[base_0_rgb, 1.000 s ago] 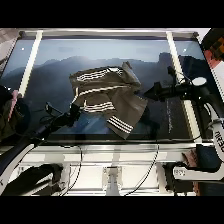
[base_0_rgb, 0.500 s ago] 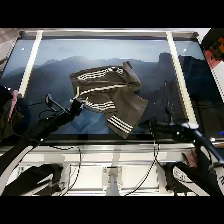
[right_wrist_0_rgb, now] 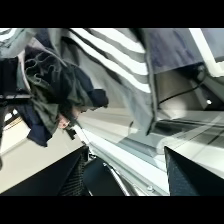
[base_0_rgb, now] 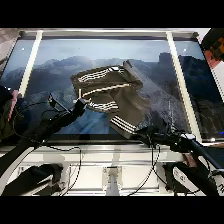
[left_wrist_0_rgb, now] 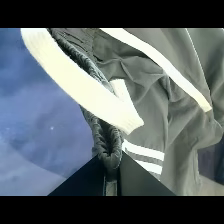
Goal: Fold the clothes and pants, and hang the long-sleeved shirts on hangers.
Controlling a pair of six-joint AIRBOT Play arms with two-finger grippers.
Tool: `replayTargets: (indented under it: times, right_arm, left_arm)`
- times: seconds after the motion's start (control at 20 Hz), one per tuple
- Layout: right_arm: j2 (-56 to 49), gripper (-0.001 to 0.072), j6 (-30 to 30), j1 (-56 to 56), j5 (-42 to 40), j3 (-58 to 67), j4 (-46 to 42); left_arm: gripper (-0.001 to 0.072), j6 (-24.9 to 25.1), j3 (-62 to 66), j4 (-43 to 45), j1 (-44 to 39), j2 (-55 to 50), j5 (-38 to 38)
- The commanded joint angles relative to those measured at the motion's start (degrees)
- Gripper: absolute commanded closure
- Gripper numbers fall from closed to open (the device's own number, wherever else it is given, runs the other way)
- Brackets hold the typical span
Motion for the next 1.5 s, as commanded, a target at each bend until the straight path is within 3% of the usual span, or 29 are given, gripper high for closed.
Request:
replayTargets:
  times: [0.0,0.3,0.45,0.7,0.8,1.0,1.15,1.2,1.25,1.35,1.45]
  right_arm:
    - [0.1,0.0170,5.1,6.1,-6.6,-0.3,0.2]
    - [0.1,0.0171,15.3,18.4,-18.8,-0.3,3.7]
    - [0.1,0.0172,15.7,22.4,-25.7,-0.3,10.7]
    - [0.1,0.0177,18.4,27.8,-32.9,0.0,15.1]
    - [-0.6,0.0254,18.5,29.3,-32.9,1.7,15.3]
    - [-5.3,0.0255,18.5,32.7,-34.5,5.8,15.2]
    - [-8.2,0.0347,18.4,33.4,-32.4,8.0,15.0]
    - [-8.0,0.0453,18.5,33.4,-31.1,8.1,15.0]
    - [-7.9,0.0699,18.4,33.4,-29.4,8.1,15.0]
    - [-7.0,0.0704,17.5,33.4,-27.8,8.1,14.7]
    - [-4.5,0.0705,17.6,32.0,-29.1,8.1,13.6]
  left_arm:
    - [0.0677,0.0,0.1,0.0,-0.2,0.1,-0.1]
    - [0.0677,0.0,0.1,0.0,-0.2,0.1,-0.6]
    - [0.0677,0.0,0.1,0.0,-0.2,0.1,-2.3]
    - [0.0677,0.0,0.1,0.1,-0.2,0.0,-2.7]
    - [0.0677,0.0,0.1,0.1,-0.2,0.0,-2.7]
    - [0.0677,0.0,0.1,0.1,-0.2,0.0,-3.1]
    - [0.0677,0.0,0.1,0.1,-0.2,0.0,-3.1]
    - [0.0677,0.0,0.1,0.1,-0.2,0.0,-3.1]
    - [0.0677,0.0,0.1,0.1,-0.2,0.0,-3.1]
    - [0.0677,0.0,0.1,2.6,0.2,0.1,-3.1]
    - [0.0678,0.0,0.1,11.1,1.3,0.1,-2.6]
